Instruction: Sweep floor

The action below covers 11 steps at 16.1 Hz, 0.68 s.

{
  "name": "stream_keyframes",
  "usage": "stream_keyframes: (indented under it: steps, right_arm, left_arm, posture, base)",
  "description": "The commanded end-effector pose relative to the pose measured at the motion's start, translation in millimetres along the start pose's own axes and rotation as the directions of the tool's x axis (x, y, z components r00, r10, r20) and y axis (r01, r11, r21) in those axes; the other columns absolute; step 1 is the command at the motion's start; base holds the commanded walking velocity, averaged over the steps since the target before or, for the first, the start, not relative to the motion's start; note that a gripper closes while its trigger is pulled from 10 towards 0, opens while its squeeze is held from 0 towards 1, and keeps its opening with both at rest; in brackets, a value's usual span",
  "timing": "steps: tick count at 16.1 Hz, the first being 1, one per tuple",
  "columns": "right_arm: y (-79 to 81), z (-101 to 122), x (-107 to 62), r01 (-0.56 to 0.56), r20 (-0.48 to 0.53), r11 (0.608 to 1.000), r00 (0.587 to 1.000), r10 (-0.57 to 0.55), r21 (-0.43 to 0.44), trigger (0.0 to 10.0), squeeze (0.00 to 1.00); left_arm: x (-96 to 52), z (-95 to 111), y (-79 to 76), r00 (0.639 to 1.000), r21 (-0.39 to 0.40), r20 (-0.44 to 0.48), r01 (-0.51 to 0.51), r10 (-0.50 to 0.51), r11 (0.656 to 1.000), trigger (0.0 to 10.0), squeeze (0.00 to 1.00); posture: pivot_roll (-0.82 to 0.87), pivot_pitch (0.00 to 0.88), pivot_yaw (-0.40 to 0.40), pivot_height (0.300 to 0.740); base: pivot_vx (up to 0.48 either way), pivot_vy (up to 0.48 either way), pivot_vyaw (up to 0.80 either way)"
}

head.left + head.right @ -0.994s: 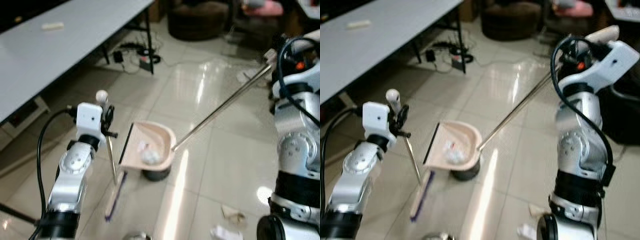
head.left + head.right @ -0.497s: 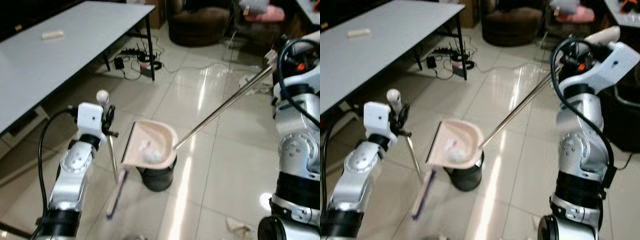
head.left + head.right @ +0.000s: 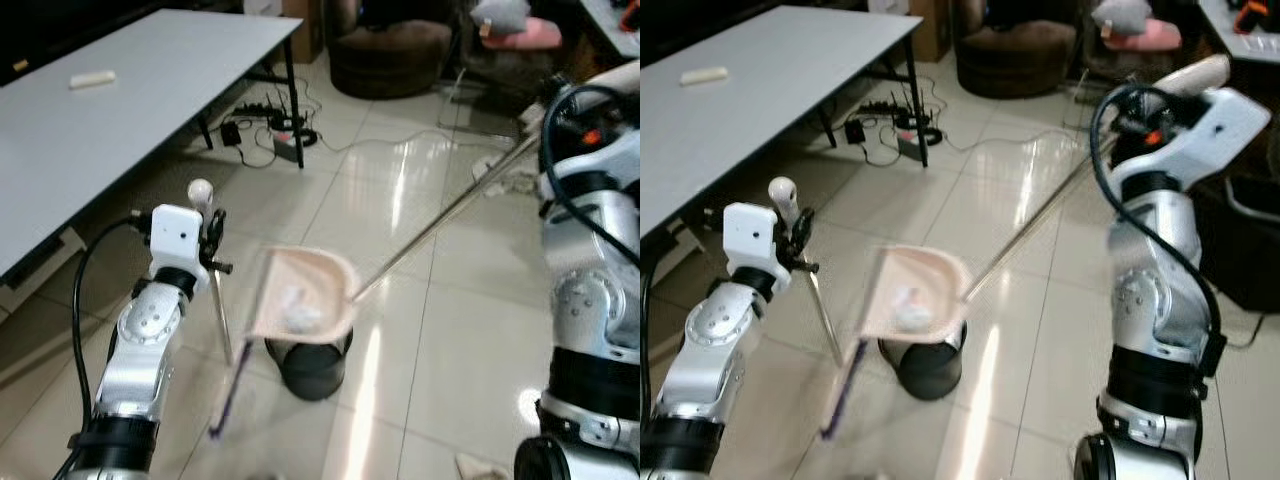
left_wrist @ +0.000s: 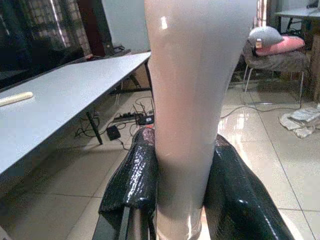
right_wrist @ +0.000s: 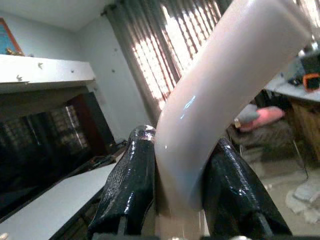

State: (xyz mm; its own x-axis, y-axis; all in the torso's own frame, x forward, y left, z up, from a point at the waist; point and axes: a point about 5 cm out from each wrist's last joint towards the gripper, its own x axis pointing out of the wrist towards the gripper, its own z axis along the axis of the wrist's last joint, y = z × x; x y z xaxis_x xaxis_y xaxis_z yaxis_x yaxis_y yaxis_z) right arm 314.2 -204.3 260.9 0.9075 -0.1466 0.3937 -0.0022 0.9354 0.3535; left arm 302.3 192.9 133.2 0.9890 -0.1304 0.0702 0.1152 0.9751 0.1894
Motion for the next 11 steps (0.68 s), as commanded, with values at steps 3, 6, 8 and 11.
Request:
stream_keyframes:
  steps: [3, 6, 8, 11]
  right_arm:
    - [14.2, 3.3, 2.9, -0.041, 0.047, 0.998, 0.998, 0.039, 0.044, 10.0, 0.0]
    - [14.2, 0.3, 3.3, -0.036, 0.05, 0.999, 0.998, 0.034, 0.032, 10.0, 0.0]
    - [14.5, -0.6, 1.4, -0.043, 0.062, 0.999, 0.997, 0.042, 0.018, 10.0, 0.0]
    - [10.7, -2.9, 1.2, -0.045, 0.06, 0.999, 0.997, 0.045, 0.002, 10.0, 0.0]
  left_arm:
    - [-0.6, 8.1, 9.8, 0.999, 0.046, 0.029, -0.016, 0.015, 0.999, 10.0, 0.0]
    - [-3.9, 4.1, 8.3, 1.0, 0.036, 0.003, 0.009, -0.009, 0.999, 10.0, 0.0]
    - [-6.8, 2.5, 9.2, 1.0, 0.043, 0.002, 0.005, -0.005, 0.999, 10.0, 0.0]
    - [-6.2, 3.1, 8.1, 1.0, 0.058, 0.001, 0.008, -0.008, 0.998, 10.0, 0.0]
  posture:
    - [0.04, 0.025, 0.06, 0.74]
    - [0.05, 0.026, 0.063, 0.74]
    - [0.05, 0.02, 0.063, 0.74]
    - [0.06, 0.028, 0.06, 0.74]
  base:
    - [0.389, 0.0, 0.0]
    - [0.246, 0.0, 0.0]
    - [0.0, 0.0, 0.0]
    - [0.0, 0.0, 0.0]
